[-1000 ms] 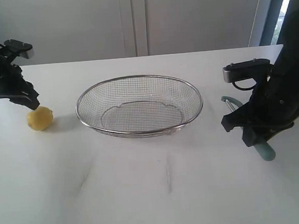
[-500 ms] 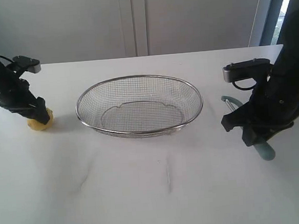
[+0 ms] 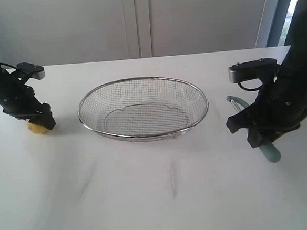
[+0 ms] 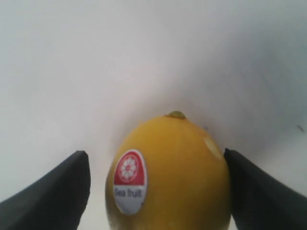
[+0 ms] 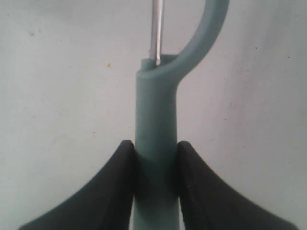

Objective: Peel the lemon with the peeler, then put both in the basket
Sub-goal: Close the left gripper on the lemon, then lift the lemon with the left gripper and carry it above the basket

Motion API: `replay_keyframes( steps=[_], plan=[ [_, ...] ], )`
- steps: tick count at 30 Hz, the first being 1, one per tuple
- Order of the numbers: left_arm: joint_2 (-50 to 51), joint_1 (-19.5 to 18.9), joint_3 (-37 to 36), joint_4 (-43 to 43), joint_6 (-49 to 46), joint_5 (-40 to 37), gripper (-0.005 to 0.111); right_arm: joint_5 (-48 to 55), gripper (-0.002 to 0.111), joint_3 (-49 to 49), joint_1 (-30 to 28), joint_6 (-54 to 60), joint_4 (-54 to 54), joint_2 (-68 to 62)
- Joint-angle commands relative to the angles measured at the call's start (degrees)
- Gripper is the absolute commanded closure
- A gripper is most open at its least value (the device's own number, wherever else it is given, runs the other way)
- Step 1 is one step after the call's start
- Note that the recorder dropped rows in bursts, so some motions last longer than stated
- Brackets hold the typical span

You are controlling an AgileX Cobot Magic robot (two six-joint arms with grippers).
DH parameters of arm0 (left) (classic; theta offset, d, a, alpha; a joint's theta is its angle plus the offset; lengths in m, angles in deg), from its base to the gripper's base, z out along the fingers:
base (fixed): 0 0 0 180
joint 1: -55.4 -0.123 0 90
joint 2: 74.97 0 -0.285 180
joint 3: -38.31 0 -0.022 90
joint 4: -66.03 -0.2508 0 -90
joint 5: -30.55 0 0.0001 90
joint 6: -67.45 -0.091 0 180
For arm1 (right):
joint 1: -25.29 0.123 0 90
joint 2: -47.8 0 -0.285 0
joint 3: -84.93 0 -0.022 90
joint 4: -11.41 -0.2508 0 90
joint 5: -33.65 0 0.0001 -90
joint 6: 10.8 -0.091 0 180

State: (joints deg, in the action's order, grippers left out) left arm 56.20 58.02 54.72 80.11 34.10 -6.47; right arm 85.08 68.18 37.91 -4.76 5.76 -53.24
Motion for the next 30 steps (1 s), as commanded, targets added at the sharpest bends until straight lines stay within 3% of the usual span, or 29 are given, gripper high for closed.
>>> replay_keyframes(
  steps=[1, 12, 30],
  plan=[
    [-0.04, 0.25, 0.15, 0.96, 1.53, -1.62, 0.036, -0.51, 0.108, 0.08, 0.0, -0.19, -0.11, 0.61],
    [-0.68, 0.25, 0.15, 0.96, 1.82, -6.8, 0.106, -0.64, 0.108, 0.08, 0.0, -0.19, -0.11, 0.61],
    [-9.76, 0.25, 0.17, 6.78, 6.53, -12.57, 0.107, 0.71, 0.108, 0.08, 0.0, -0.19, 0.72, 0.61]
  ],
)
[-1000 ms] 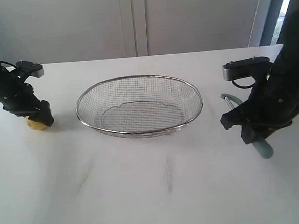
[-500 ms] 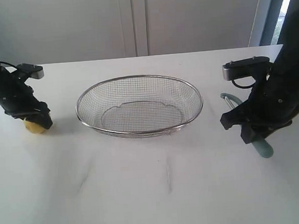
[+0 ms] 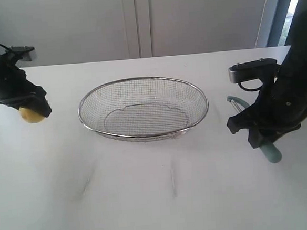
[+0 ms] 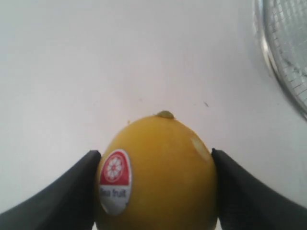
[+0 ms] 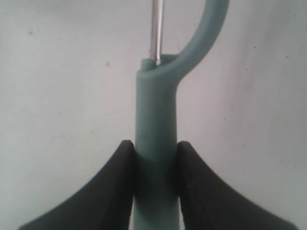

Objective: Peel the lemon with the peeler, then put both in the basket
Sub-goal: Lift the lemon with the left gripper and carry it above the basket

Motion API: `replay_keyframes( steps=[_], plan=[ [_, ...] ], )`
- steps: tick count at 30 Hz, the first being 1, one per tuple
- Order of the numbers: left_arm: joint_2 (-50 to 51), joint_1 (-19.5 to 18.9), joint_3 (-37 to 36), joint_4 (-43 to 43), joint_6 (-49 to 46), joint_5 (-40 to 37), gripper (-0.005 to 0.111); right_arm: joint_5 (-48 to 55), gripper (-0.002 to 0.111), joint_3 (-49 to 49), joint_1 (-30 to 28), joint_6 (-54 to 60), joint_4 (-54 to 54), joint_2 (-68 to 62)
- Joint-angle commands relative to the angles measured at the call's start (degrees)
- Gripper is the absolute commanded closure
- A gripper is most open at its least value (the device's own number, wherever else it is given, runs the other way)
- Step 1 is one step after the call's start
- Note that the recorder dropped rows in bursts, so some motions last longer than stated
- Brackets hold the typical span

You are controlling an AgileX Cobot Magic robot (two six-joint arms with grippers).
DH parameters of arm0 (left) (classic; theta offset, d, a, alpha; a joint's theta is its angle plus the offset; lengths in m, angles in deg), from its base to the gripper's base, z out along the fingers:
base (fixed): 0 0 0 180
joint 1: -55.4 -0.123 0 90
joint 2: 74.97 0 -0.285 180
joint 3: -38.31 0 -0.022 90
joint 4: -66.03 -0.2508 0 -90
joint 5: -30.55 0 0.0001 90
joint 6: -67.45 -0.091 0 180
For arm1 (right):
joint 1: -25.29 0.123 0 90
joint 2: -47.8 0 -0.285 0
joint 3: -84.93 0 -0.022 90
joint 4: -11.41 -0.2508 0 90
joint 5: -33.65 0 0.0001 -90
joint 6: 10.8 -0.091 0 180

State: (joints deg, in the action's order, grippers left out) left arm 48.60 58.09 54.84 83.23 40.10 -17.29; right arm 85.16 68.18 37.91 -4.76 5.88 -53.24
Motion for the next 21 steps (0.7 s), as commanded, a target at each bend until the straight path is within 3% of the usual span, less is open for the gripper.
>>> replay_keyframes(
  steps=[1, 12, 21],
  plan=[
    [-2.59, 0.17, 0.05, 4.15, 0.53, -1.99, 0.107, 0.62, 0.108, 0.08, 0.0, -0.19, 0.59, 0.61],
    [-7.13, 0.21, -0.25, 8.8, -2.57, -4.74, 0.107, 2.76, 0.108, 0.08, 0.0, -0.19, 0.83, 0.61],
    [-13.45, 0.21, -9.06, 15.94, -12.09, -2.8, 0.107, 4.48, 0.108, 0.08, 0.0, -0.19, 1.07, 0.61]
  ],
)
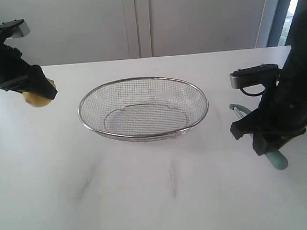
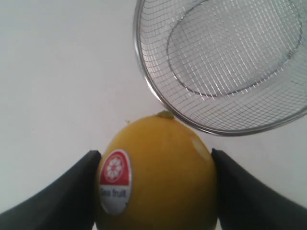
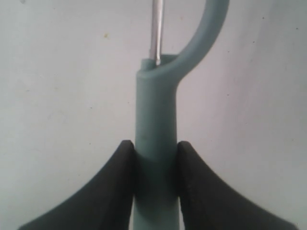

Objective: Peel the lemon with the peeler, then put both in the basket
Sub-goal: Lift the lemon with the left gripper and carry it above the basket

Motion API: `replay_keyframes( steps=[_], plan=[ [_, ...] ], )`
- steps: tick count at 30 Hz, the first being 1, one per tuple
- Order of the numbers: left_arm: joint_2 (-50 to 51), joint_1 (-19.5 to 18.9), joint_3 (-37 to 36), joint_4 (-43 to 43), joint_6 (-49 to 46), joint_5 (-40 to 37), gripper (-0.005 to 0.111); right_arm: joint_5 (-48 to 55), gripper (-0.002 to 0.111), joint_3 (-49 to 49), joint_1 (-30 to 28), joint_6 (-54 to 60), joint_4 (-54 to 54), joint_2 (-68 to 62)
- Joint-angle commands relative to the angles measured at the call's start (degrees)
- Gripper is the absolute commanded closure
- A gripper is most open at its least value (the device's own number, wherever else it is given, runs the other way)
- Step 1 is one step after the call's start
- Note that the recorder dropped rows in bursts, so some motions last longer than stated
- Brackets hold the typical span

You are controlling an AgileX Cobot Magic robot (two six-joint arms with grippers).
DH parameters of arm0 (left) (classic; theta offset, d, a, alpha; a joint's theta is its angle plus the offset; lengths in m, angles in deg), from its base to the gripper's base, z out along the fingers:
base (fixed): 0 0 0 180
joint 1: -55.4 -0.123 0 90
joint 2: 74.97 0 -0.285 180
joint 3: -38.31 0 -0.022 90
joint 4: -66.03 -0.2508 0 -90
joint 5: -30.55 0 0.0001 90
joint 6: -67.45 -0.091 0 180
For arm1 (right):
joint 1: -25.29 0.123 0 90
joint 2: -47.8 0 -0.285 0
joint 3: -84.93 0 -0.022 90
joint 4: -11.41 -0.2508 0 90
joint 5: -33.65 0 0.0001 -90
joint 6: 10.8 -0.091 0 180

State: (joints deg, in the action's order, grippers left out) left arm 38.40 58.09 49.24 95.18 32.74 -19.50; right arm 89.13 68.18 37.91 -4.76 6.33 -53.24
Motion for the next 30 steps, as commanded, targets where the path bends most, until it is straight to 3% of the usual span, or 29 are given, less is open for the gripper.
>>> replay_keyframes(
  steps=[1, 16, 23, 30],
  plan=[
    [-4.12, 0.21, -4.53, 5.31, -6.41, -0.49, 0.107, 0.51, 0.108, 0.08, 0.0, -0.19, 0.62, 0.61],
    [-12.47, 0.3, -18.12, 25.51, -28.57, 1.62, 0.107, 1.45, 0.108, 0.08, 0.0, 0.26, 0.62, 0.61],
    [-13.13, 0.42, -22.14, 32.35, -34.59, 1.48, 0.107, 1.45, 0.108, 0.08, 0.0, 0.26, 0.62, 0.61],
    [-13.22, 6.5, -22.41, 32.68, -37.49, 4.09, 0.107, 1.19, 0.108, 0.08, 0.0, 1.56, -0.41, 0.61]
  ],
)
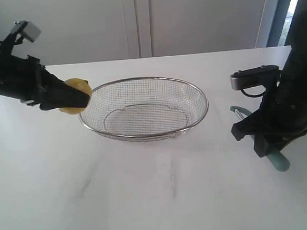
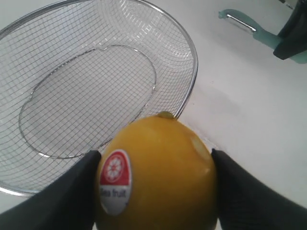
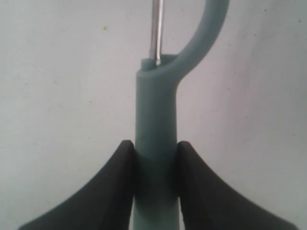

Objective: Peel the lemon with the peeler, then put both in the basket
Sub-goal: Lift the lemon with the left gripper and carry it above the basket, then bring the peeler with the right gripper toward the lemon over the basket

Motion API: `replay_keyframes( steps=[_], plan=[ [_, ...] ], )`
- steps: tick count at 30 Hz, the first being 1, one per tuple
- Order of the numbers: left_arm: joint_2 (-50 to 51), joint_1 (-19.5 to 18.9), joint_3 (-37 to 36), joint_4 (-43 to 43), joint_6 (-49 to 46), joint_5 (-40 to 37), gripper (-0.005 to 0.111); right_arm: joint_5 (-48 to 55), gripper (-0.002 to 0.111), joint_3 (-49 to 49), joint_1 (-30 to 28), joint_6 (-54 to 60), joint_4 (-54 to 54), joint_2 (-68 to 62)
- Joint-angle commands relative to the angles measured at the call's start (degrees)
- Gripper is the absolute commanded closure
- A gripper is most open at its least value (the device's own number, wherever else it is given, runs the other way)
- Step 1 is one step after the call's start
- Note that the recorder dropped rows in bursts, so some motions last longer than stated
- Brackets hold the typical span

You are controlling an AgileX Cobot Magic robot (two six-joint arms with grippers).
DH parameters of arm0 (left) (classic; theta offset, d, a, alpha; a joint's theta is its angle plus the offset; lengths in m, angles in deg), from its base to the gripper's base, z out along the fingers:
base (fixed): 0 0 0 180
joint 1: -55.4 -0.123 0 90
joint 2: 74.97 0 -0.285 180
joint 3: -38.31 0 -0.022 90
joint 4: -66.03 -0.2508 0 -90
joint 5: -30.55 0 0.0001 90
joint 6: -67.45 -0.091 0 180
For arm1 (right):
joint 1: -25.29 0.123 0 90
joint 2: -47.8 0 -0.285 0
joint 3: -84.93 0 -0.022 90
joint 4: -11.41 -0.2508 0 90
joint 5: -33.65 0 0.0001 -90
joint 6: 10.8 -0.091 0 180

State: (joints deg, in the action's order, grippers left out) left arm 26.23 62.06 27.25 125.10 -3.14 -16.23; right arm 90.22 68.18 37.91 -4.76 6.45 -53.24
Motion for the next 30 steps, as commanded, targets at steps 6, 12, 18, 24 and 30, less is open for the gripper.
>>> replay_keyframes(
  steps=[6, 12, 18, 24, 30],
  plan=[
    [-0.47, 3.79, -0.42, 16.09, -11.98, 0.68, 0.107, -0.04, 0.108, 0.08, 0.0, 1.68, -1.83, 0.61],
    [1.81, 3.79, -0.42, 19.25, -19.11, -6.32, 0.107, -0.66, 0.108, 0.08, 0.0, 7.03, -8.99, 0.61],
    [4.07, 3.79, -2.21, 23.87, -23.32, -8.7, 0.107, -1.73, 0.108, 0.08, 0.0, 7.82, -11.5, 0.61],
    [4.95, 3.79, -5.95, 28.53, -32.23, -10.81, 0.107, -2.02, 0.108, 0.08, 0.0, 12.64, -19.54, 0.61],
    [4.95, 3.79, -6.84, 29.87, -33.98, -10.67, 0.107, -1.85, 0.108, 0.08, 0.0, 18.81, -29.47, 0.61]
  ],
)
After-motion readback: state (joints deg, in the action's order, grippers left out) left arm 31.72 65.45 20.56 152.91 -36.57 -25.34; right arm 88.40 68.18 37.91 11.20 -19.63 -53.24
